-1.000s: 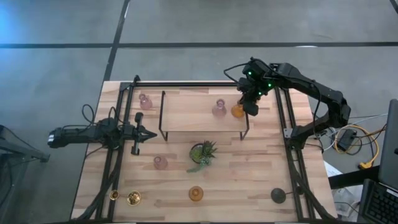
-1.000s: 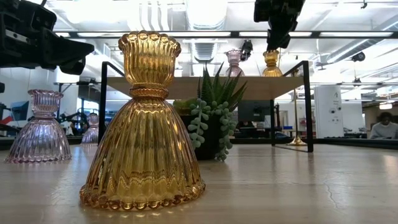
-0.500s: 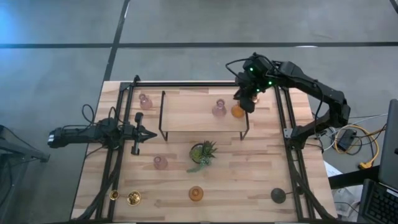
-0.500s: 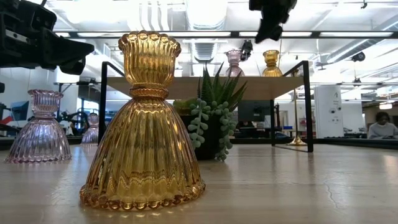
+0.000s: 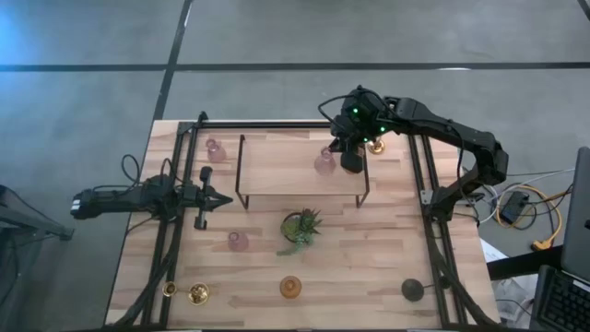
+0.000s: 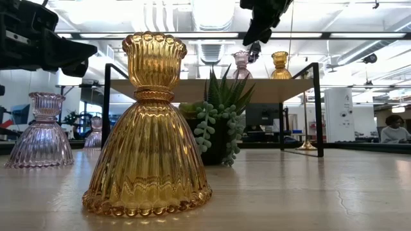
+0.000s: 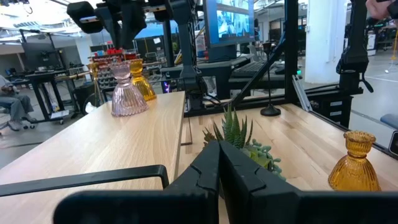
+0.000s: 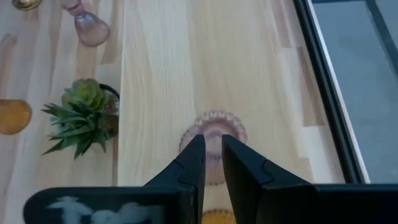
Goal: Pick & Place candle stick holders
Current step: Adjust the glass candle holders on the shelf
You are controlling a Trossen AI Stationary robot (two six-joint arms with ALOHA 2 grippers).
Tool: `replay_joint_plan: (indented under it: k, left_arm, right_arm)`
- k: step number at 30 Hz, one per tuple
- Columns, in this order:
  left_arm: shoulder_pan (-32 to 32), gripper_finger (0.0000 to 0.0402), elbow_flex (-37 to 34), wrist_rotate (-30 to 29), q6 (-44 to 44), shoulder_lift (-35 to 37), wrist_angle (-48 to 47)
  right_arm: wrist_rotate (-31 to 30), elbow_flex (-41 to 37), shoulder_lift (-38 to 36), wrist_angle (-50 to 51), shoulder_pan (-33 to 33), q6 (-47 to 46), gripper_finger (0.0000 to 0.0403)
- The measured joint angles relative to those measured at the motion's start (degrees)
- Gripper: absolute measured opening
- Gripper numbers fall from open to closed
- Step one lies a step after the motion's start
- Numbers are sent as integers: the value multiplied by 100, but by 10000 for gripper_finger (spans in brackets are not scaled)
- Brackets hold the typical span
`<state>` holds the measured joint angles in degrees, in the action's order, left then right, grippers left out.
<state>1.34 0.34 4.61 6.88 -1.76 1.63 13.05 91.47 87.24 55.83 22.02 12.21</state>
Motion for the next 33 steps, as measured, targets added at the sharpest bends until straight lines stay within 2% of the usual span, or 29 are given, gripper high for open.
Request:
replay_joint_plan:
  k: [13,33]
  left_arm:
    - [-2,12,0,0,2,0,-1]
    - [0,12,0,0,0,0,-1]
  right_arm:
    - [-126,3,332,-67,0,96,47]
    - [-274,14,321,396,39,37,47]
